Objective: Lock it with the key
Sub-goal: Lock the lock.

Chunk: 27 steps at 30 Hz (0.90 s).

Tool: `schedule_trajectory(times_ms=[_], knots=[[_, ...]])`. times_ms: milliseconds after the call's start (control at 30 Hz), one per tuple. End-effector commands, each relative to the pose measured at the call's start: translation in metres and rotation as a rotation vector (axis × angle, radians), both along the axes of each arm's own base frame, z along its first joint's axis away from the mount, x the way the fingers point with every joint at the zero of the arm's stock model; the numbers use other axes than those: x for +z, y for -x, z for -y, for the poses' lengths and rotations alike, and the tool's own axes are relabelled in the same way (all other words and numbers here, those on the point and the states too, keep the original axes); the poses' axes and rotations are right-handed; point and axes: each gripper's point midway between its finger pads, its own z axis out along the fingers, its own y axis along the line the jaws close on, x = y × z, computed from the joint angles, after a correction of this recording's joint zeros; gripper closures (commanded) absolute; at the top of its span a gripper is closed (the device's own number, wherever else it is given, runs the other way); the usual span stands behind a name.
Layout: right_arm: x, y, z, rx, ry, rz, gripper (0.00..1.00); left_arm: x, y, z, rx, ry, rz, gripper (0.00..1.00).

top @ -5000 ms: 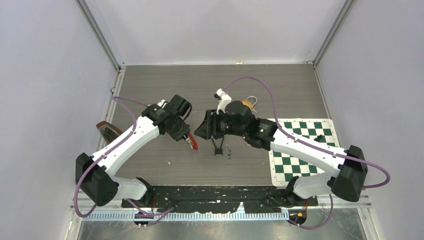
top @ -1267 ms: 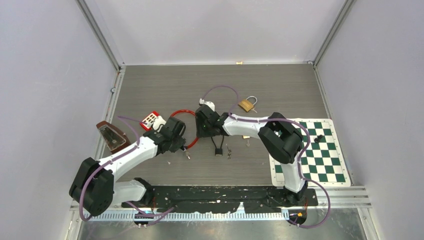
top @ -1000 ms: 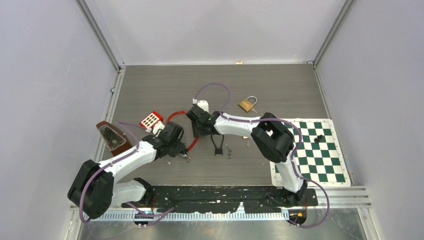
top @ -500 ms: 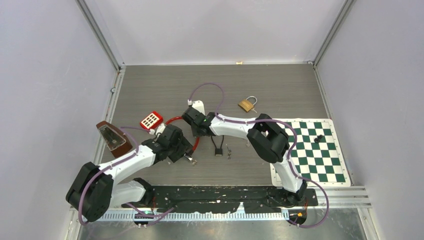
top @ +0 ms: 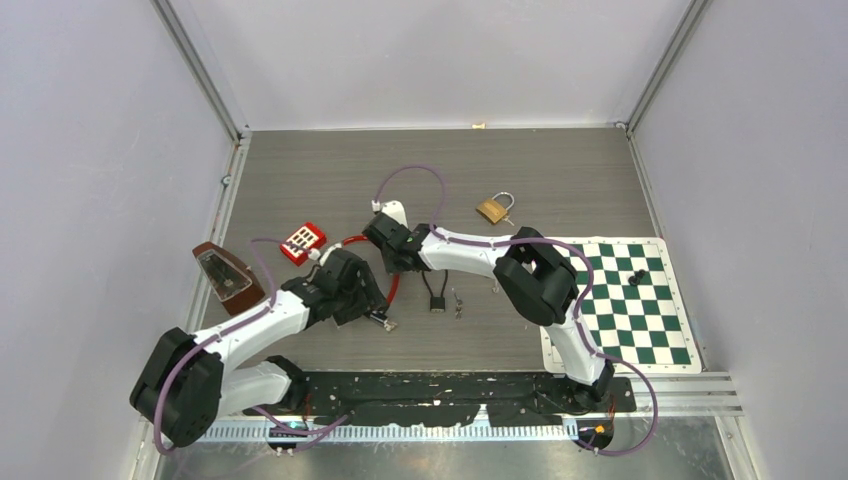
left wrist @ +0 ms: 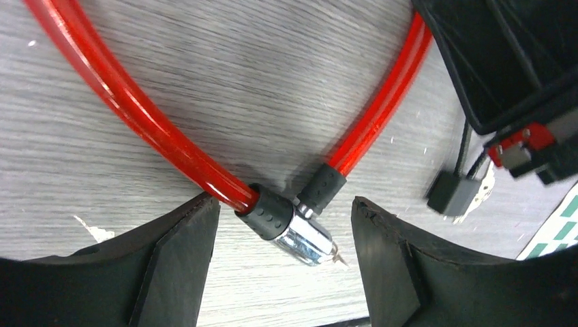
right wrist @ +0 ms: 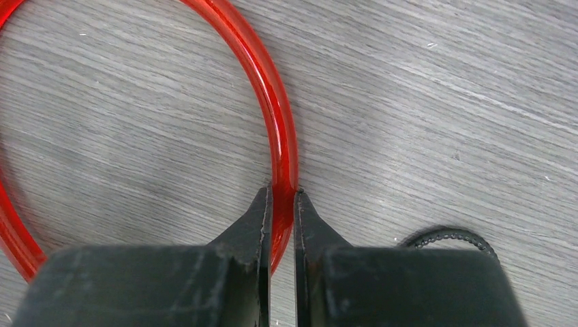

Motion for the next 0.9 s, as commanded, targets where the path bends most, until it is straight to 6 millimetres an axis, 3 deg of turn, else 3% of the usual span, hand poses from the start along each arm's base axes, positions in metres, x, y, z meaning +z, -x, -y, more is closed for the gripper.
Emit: schedule_trajectory(times_ms=[0,167,633,700,867], knots=[[-0.016,0.007,0.002,0.049,0.033,-0.034,0.95,0.011,-0.004,0.009,-0.22,-0.006,0.124,0.27],[-0.018,0.006,0.0,0.054,0.02,-0.046,0.95,0.031,-0.011,0.009,-0.349,-0.044,0.259,0.25],[-0.022,0.006,-0.002,0.059,0.007,-0.066,0.95,0.028,0.021,0.017,-0.528,-0.002,0.154,0.23],[-0.022,0.006,-0.003,0.057,0.003,-0.068,0.95,0.028,0.026,0.012,-0.536,-0.024,0.137,0.29],[-0.024,0.006,-0.004,0.055,-0.004,-0.073,0.95,0.026,0.031,0.004,-0.559,-0.057,0.133,0.58]])
